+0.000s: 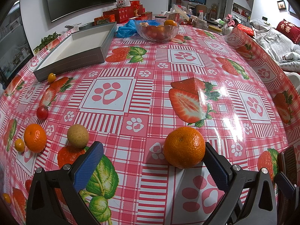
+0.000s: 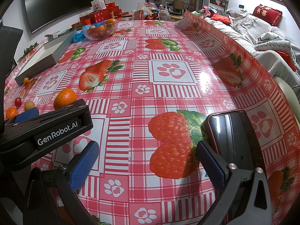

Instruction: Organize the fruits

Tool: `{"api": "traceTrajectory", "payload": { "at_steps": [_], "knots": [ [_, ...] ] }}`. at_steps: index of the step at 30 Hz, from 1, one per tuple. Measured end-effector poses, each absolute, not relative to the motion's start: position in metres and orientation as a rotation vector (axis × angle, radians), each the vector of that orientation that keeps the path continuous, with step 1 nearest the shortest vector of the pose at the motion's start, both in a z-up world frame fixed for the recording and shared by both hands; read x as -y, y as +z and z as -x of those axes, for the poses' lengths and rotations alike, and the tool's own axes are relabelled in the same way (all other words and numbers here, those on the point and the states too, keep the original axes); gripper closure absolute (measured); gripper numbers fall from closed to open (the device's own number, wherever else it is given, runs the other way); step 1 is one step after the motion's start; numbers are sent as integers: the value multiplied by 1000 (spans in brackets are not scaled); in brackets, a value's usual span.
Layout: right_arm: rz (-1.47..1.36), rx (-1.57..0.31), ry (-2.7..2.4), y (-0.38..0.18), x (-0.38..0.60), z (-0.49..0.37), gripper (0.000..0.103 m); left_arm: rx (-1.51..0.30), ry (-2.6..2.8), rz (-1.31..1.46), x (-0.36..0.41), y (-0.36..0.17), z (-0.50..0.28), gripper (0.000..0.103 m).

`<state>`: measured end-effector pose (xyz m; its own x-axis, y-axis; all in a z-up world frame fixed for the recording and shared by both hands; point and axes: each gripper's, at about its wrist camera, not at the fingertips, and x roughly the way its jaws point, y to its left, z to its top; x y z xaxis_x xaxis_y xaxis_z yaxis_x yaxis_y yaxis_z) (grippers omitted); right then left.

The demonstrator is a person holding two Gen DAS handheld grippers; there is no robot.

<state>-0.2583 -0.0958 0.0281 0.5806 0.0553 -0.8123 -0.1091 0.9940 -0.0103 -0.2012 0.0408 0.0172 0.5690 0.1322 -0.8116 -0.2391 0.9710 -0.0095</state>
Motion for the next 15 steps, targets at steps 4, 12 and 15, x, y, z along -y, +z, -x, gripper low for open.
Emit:
{"api": "traceTrajectory", "payload": {
  "at_steps": [4,12,15],
  "knots": [
    [57,-945,87,28,95,257,0,-941,219,123,-41,17,201,0],
    [57,-945,87,28,95,256,0,-941,219,123,-41,17,201,0],
    [57,-945,87,28,95,256,0,-941,219,123,-41,17,201,0]
  ]
}}
